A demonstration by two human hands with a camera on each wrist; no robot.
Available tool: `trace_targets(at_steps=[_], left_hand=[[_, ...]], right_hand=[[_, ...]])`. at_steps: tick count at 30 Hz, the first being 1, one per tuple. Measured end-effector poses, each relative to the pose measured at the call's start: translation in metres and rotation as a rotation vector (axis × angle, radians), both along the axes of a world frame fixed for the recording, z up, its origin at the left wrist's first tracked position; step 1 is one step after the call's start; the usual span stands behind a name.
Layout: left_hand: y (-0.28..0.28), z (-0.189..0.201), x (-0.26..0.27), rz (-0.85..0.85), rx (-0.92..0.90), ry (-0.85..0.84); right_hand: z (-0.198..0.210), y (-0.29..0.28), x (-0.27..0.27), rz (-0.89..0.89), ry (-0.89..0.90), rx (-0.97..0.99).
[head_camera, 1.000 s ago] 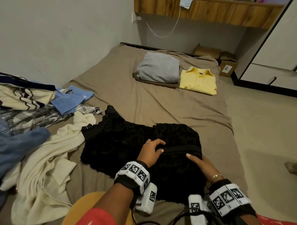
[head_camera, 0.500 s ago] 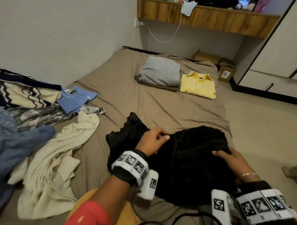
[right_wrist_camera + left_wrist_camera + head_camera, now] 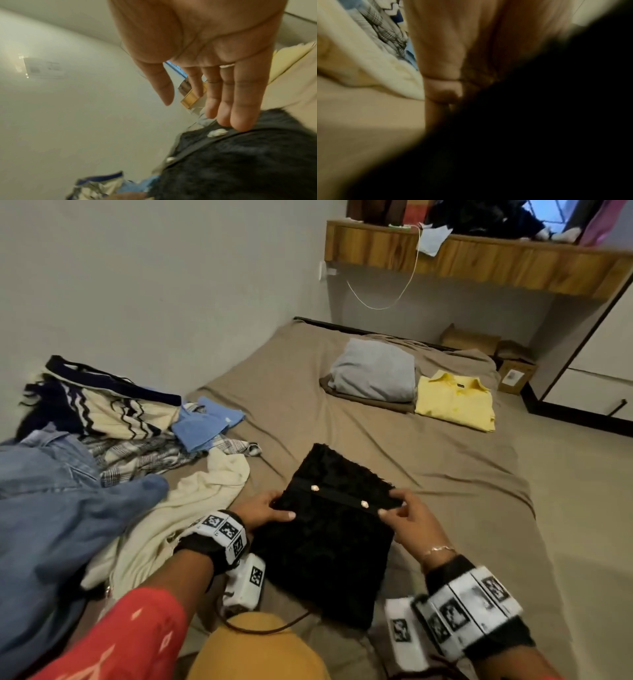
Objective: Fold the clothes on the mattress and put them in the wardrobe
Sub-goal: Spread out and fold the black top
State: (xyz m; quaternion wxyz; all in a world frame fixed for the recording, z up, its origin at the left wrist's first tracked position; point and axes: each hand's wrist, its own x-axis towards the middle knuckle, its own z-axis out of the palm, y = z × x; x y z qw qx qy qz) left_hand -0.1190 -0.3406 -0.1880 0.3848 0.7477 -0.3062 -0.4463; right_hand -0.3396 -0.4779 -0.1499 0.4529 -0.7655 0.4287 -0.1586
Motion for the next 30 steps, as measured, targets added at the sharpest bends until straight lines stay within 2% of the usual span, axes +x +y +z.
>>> trace_targets(at_steps=[3, 5, 7, 8, 10, 11, 12, 13, 15, 16, 18, 20, 23, 27, 30], left_hand=[[-0.002, -0.005, 0.001, 0.116, -0.109, 0.09], [-0.002, -0.009, 0.002, 0.173, -0.177, 0.136], [0.0, -0.009, 0.001, 0.169, -0.172, 0.079], [0.001, -0.01, 0.0, 0.143, -0.142, -0.022], [0.002, -0.006, -0.001, 0.078, -0.083, -0.412], [0.002, -0.002, 0.0, 0.047, -0.092, -0.622], [0.0, 0.005, -0.001, 0.016, -0.149, -0.748], [-0.002, 0.012, -0.002, -0.039, -0.214, -0.764], [-0.008, 0.021, -0.007, -0.188, -0.257, -0.607], [-0.011, 0.021, -0.01, -0.252, -0.203, -0.512], [-0.017, 0.016, -0.011, -0.293, -0.071, -0.368], [-0.02, 0.012, -0.011, -0.238, -0.001, -0.29], [-0.023, 0.012, -0.013, -0.136, 0.016, -0.179], [-0.029, 0.023, -0.018, -0.056, 0.038, -0.053], [-0.042, 0.04, -0.03, 0.009, -0.021, 0.118]], right_hand=[[-0.023, -0.01, -0.032, 0.172, 0.139, -0.372], [-0.035, -0.003, -0.036, 0.337, 0.148, -0.452], [-0.051, 0.005, -0.028, 0.515, 0.247, -0.51], [-0.058, 0.01, -0.023, 0.573, 0.319, -0.528], [-0.065, 0.011, -0.019, 0.559, 0.378, -0.472], [-0.065, 0.01, -0.019, 0.473, 0.295, -0.394], [-0.069, 0.008, -0.021, 0.333, 0.158, -0.326], [-0.071, 0.005, -0.023, 0.156, 0.035, -0.242], [-0.072, -0.002, -0.024, -0.193, -0.108, 0.153], [-0.071, -0.003, -0.022, -0.277, -0.167, 0.412], [-0.064, -0.004, -0.015, -0.342, -0.245, 0.733], [-0.06, -0.004, -0.004, -0.299, -0.302, 0.844], [-0.057, 0.005, 0.019, -0.216, -0.365, 0.853], [-0.042, 0.002, 0.032, -0.175, -0.315, 0.526], [-0.006, -0.019, 0.027, -0.022, -0.268, 0.288]])
